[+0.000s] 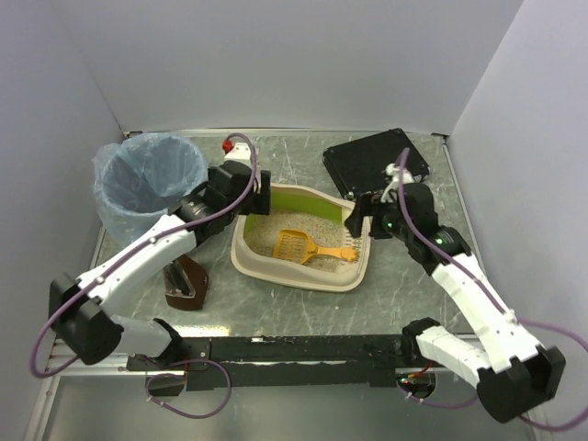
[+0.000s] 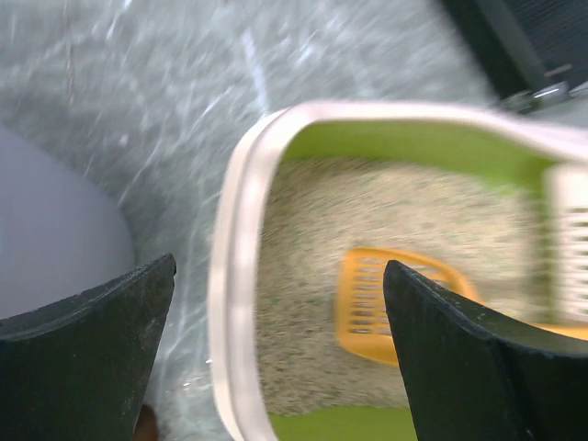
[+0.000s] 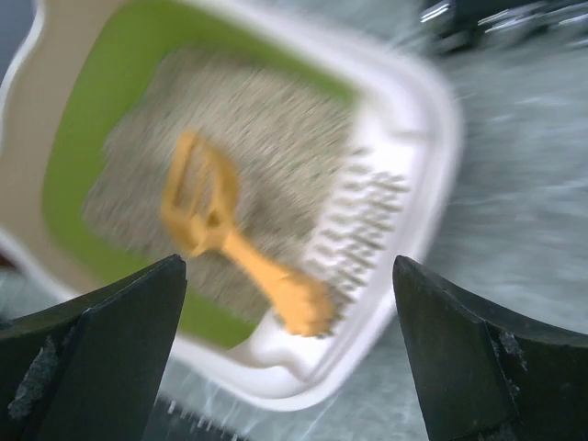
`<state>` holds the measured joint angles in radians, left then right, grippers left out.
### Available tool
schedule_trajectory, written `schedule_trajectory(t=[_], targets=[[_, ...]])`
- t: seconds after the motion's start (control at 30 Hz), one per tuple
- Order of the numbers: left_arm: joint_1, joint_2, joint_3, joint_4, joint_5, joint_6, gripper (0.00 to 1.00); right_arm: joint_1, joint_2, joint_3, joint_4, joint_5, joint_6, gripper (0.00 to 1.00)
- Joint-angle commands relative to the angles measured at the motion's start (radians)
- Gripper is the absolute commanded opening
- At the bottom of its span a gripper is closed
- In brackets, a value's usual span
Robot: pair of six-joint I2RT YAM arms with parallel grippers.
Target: Clean the litter box
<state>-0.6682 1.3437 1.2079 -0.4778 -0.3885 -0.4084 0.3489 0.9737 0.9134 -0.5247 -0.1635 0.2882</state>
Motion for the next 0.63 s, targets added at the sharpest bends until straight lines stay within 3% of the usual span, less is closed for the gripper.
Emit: schedule_trajectory(t=[0.0,0.23,0.37,0.6], targets=[[-0.039,-0.112,0.061,0.039,0.022,-0.023,0.99,-0.004,-0.118,0.012,0.029,0.329,0.048,1.00],[-0.062,-0.328,-0.065,0.051,0.008,-0.127,0.99,-0.004,-0.288,-0.093,0.156,0.452,0.074,1.00],[-0.065,-0.451,-0.207,0.073,0.016,-0.171,0.99,-0.004,-0.314,-0.134,0.187,0.427,0.060,1.00],[-0.067,-0.571,-0.321,0.082,0.047,-0.210,0.99,-0.004,-0.303,-0.151,0.180,0.429,0.058,1.00]])
